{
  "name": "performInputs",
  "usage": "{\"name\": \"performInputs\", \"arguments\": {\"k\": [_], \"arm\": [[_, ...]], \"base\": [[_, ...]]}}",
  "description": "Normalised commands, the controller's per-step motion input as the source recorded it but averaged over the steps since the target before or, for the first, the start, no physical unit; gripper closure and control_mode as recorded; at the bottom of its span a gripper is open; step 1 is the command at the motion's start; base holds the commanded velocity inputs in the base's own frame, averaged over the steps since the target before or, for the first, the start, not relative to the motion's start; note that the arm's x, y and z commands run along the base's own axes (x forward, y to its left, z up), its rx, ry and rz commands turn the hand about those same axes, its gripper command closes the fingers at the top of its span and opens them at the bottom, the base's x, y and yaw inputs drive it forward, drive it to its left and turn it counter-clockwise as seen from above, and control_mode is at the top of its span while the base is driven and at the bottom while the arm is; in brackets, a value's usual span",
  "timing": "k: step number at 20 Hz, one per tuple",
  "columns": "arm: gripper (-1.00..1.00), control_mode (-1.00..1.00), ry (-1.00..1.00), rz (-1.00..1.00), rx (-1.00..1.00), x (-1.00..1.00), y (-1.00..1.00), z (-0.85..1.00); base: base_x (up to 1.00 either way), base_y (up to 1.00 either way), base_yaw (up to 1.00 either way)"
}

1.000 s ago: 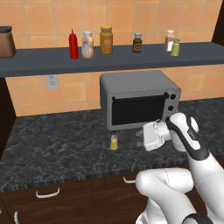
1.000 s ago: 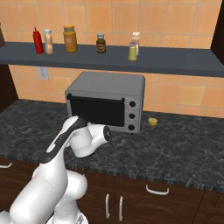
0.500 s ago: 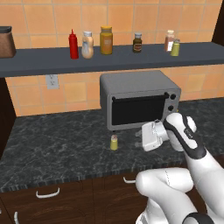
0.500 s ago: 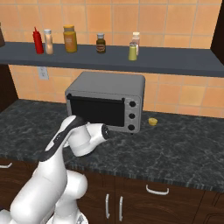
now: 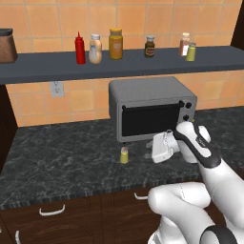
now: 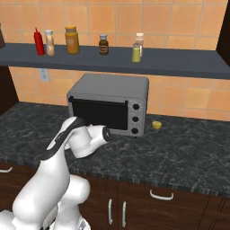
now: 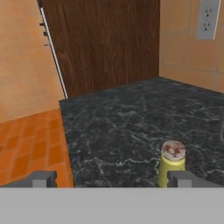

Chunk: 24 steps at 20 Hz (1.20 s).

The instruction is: Put the shaker and condiment bottle from the counter next to their counterparts in the cabinet.

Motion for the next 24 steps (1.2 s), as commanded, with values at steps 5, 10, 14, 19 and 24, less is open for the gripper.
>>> {"name": "performInputs", "arguments": {"k": [5,10,14,19,24], "arm": [[-1.0,-1.0,-0.03,-0.05,-0.02,0.07,0.12,-0.3],[-1.0,-1.0,-0.03,-0.04,-0.01,0.02,0.14,-0.26],[-1.0,-1.0,-0.04,-0.04,0.0,0.0,0.19,-0.3],[-1.0,-1.0,-0.03,-0.04,0.0,0.0,0.18,-0.26],[-1.0,-1.0,-0.05,-0.04,0.0,0.0,0.11,-0.31]], "base": [[0.0,0.0,0.0],[0.0,0.0,0.0],[0.0,0.0,0.0],[0.0,0.0,0.0],[0.0,0.0,0.0]]}}
